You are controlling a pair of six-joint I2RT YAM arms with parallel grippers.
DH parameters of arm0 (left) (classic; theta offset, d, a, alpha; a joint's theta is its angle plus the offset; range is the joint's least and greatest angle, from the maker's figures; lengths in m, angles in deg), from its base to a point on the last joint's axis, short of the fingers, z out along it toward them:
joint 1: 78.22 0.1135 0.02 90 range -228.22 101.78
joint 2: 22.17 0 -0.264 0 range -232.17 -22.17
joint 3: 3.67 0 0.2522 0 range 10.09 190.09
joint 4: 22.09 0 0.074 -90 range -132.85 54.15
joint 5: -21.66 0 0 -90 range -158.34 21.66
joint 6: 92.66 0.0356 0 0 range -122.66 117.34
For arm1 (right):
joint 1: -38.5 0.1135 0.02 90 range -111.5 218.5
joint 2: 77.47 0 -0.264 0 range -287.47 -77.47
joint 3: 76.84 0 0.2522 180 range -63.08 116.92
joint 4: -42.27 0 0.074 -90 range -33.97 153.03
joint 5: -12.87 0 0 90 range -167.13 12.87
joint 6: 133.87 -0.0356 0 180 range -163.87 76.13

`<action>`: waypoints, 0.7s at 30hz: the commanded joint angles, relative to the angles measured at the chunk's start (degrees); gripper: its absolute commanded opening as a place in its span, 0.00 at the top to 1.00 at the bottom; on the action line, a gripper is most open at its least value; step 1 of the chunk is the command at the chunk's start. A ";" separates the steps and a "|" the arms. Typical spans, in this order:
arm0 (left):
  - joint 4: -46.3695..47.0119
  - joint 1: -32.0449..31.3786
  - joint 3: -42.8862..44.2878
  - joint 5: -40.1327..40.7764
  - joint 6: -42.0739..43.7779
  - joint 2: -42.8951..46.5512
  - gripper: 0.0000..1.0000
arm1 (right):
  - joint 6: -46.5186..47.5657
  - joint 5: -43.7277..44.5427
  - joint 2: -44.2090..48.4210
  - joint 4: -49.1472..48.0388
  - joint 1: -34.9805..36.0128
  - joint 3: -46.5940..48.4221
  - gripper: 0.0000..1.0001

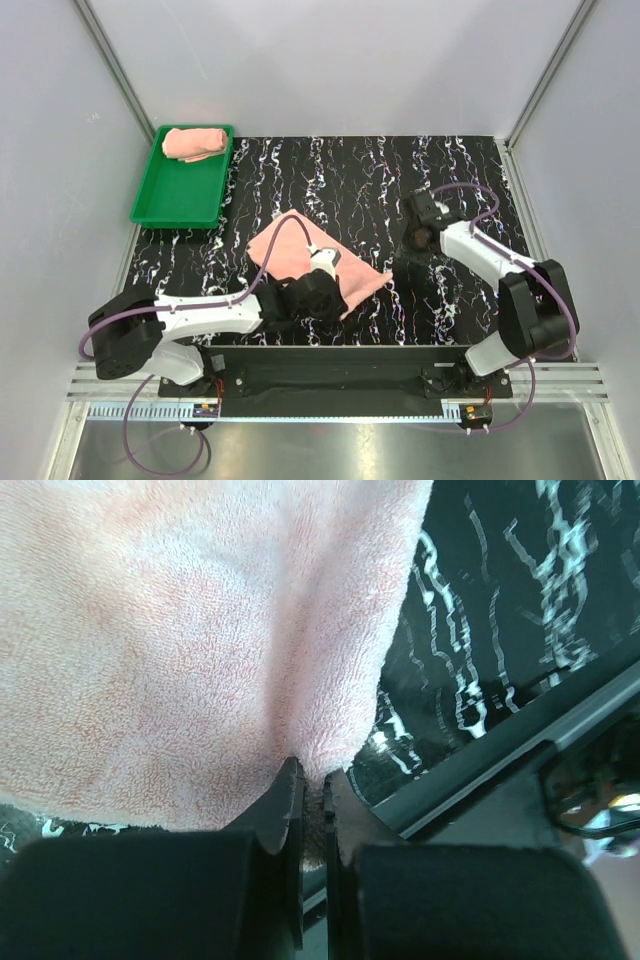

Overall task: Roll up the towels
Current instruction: Roll the towel

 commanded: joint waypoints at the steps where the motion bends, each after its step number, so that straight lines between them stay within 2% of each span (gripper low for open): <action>1: 1.22 2.33 -1.50 -1.43 -3.88 3.45 1.00 | 1.80 11.58 4.33 6.70 -0.34 8.63 0.55; 4: 3.33 4.70 -4.22 -5.38 -7.04 4.86 1.00 | 2.24 14.41 6.17 10.05 -0.34 12.32 0.43; 8: 12.36 8.49 -9.58 -11.19 -11.61 6.88 1.00 | 1.54 12.31 10.83 10.06 -0.43 11.82 0.40; 10: 15.44 10.50 -12.13 -13.90 -13.72 7.06 1.00 | 1.10 8.54 13.98 8.66 -0.34 8.84 0.40; 15: 22.56 14.90 -18.02 -18.22 -19.17 7.67 1.00 | 1.62 -10.06 21.81 -6.80 0.36 -4.59 0.41; 18: 27.14 17.01 -21.72 -19.90 -22.78 7.85 1.00 | 1.18 -12.48 24.46 -12.09 4.57 -8.74 0.41; 21: 29.17 18.25 -23.22 -21.22 -25.59 6.89 1.00 | 0.31 -13.44 23.32 -16.56 10.02 -11.38 0.41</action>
